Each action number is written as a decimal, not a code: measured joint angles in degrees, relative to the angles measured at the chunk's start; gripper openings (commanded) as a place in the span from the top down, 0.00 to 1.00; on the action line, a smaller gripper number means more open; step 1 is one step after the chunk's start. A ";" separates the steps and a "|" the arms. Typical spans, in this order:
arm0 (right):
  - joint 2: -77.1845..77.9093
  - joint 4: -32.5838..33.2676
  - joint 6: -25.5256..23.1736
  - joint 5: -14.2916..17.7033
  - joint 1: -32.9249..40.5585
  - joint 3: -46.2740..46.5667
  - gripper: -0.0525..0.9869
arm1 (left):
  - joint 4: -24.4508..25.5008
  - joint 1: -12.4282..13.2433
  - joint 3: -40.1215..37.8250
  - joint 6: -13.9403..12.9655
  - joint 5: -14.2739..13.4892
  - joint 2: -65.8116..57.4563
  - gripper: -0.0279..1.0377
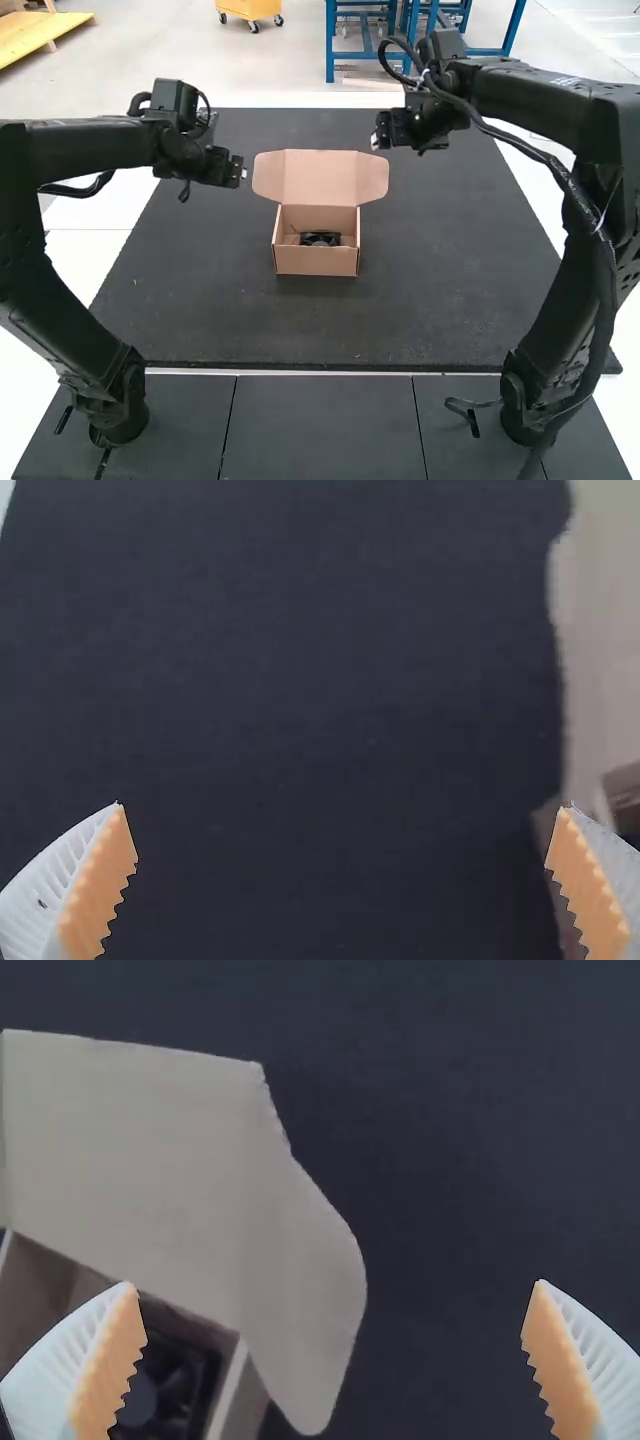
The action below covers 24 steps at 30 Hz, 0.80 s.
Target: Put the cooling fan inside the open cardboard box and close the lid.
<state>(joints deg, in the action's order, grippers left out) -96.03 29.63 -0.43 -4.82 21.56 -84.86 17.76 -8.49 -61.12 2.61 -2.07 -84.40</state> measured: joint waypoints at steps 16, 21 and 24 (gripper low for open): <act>-0.02 -4.07 -3.08 -4.44 0.00 1.66 0.12 | -3.91 3.98 -1.03 0.00 -3.56 -7.69 0.07; -1.03 -1.60 -6.29 -8.83 -0.42 -0.79 0.12 | -4.42 3.98 -4.35 0.00 -3.61 -10.75 0.07; -1.77 0.72 -8.31 -12.37 -1.75 -2.23 0.12 | -4.39 3.93 -6.38 0.00 -2.84 -11.76 0.07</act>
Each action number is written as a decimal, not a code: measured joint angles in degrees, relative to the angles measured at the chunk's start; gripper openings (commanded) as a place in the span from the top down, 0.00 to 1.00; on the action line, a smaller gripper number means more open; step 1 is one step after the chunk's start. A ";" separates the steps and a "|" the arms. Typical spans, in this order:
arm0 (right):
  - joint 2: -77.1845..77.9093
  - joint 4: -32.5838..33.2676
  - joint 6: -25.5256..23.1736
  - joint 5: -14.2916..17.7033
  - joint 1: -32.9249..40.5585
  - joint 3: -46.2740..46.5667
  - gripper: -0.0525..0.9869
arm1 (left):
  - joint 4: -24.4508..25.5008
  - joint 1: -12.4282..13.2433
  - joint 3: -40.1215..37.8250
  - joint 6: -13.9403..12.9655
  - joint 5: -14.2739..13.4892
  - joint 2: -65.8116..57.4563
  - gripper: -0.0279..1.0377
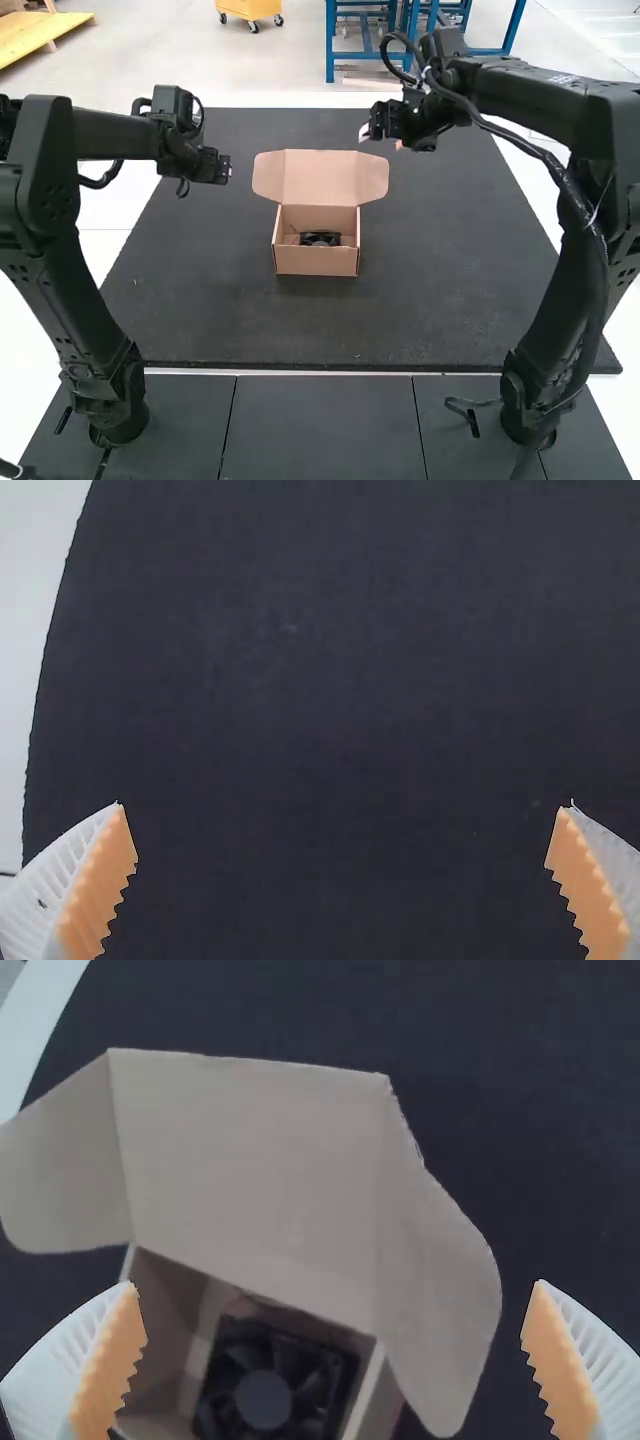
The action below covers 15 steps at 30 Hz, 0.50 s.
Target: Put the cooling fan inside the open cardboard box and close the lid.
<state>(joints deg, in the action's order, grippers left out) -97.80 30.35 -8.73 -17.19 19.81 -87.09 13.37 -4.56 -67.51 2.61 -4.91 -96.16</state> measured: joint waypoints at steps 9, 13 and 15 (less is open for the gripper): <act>-0.94 3.37 -3.32 -5.81 -4.46 -3.76 0.12 | 2.43 -3.80 -3.39 0.00 4.94 -2.56 0.07; -0.92 4.66 -4.04 -7.96 -4.68 -5.68 0.12 | 3.58 -4.98 -3.41 0.00 6.99 -3.30 0.07; -0.94 5.05 -4.42 -8.85 -4.68 -6.25 0.12 | 4.17 -5.16 -3.43 0.00 8.39 -3.30 0.07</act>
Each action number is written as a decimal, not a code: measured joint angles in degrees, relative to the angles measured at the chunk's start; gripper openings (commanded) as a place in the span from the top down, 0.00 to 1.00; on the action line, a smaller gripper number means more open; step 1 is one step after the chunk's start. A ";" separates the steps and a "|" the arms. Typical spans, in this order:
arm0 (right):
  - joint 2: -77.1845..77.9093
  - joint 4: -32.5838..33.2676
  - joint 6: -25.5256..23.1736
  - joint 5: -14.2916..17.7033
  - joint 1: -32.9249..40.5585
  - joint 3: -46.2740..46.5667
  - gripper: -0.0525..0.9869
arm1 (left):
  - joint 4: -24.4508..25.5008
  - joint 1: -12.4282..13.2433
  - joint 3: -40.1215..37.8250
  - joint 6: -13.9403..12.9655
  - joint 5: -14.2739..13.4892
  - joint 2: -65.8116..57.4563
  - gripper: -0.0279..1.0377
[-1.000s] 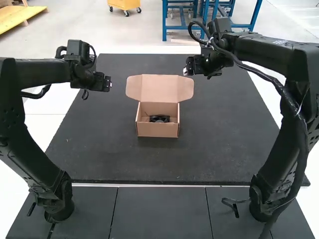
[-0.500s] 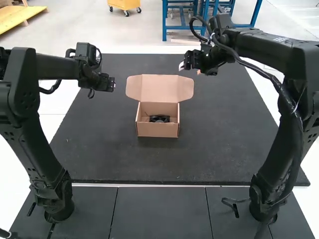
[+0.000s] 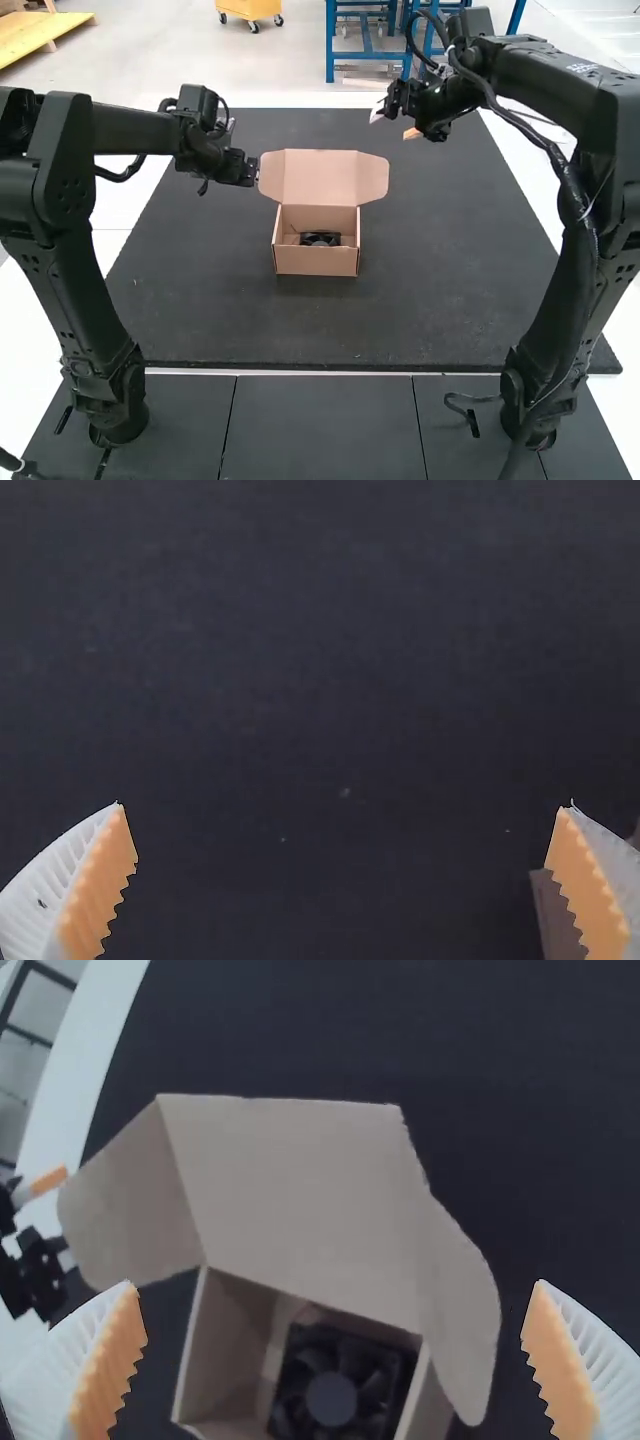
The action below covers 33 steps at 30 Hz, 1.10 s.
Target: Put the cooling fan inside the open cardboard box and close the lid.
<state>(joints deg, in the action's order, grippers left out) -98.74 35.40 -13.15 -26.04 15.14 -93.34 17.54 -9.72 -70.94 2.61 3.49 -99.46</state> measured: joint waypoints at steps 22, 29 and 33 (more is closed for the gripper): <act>-5.33 1.95 -0.17 3.17 0.00 -0.44 0.12 | 4.24 -0.02 -3.48 0.46 6.01 0.00 0.07; -5.38 2.25 -0.09 3.58 0.00 -0.44 0.13 | 5.03 -0.04 -3.89 0.46 6.01 0.00 0.07; -5.38 2.84 0.07 3.58 0.00 -0.44 0.20 | 5.01 -0.07 -3.93 0.48 6.03 0.00 0.07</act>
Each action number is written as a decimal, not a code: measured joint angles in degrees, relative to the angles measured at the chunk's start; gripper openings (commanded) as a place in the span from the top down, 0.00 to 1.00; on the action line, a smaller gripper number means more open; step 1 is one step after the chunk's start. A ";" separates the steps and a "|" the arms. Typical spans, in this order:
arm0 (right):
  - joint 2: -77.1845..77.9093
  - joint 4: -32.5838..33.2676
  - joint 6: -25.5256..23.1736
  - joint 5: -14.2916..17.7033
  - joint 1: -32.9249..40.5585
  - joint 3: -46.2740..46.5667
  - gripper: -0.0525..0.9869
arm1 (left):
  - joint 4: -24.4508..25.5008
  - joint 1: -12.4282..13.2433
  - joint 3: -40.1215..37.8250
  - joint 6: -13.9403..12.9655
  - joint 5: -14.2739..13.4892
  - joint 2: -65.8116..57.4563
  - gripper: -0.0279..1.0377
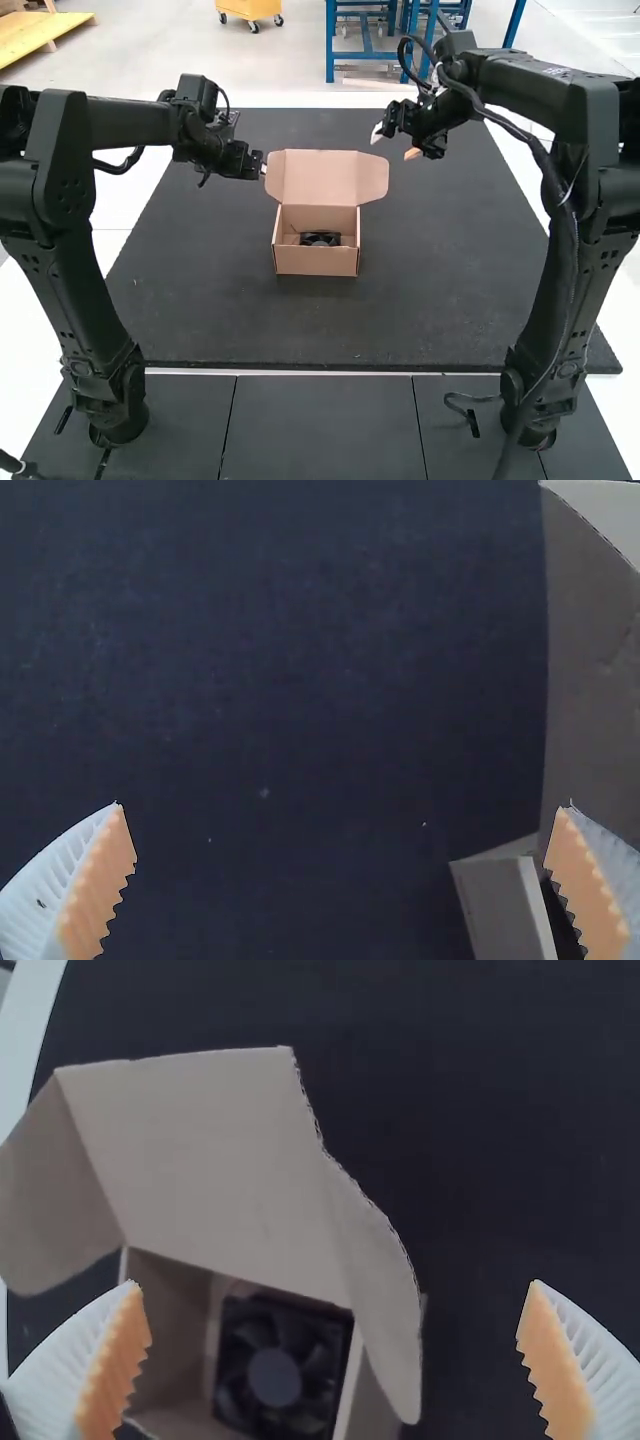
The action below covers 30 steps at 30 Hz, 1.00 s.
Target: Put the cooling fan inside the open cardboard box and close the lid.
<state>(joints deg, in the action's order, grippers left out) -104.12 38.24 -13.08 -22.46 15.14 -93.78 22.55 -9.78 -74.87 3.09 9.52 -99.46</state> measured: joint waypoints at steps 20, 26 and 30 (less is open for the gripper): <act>-5.68 -0.70 0.33 0.00 0.00 -0.02 0.55 | 0.22 -1.49 0.02 0.20 -0.02 0.00 0.07; -5.70 -2.14 0.52 0.00 0.00 0.00 0.77 | 0.20 -1.49 0.02 0.20 -0.02 0.00 0.07; -5.70 -2.23 0.70 -0.02 0.00 -0.02 0.92 | 0.15 -1.49 0.02 0.20 -0.02 0.00 0.07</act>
<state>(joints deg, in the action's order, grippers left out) -109.82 36.01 -12.38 -22.48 15.14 -93.80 22.70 -11.27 -74.85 3.29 9.50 -99.46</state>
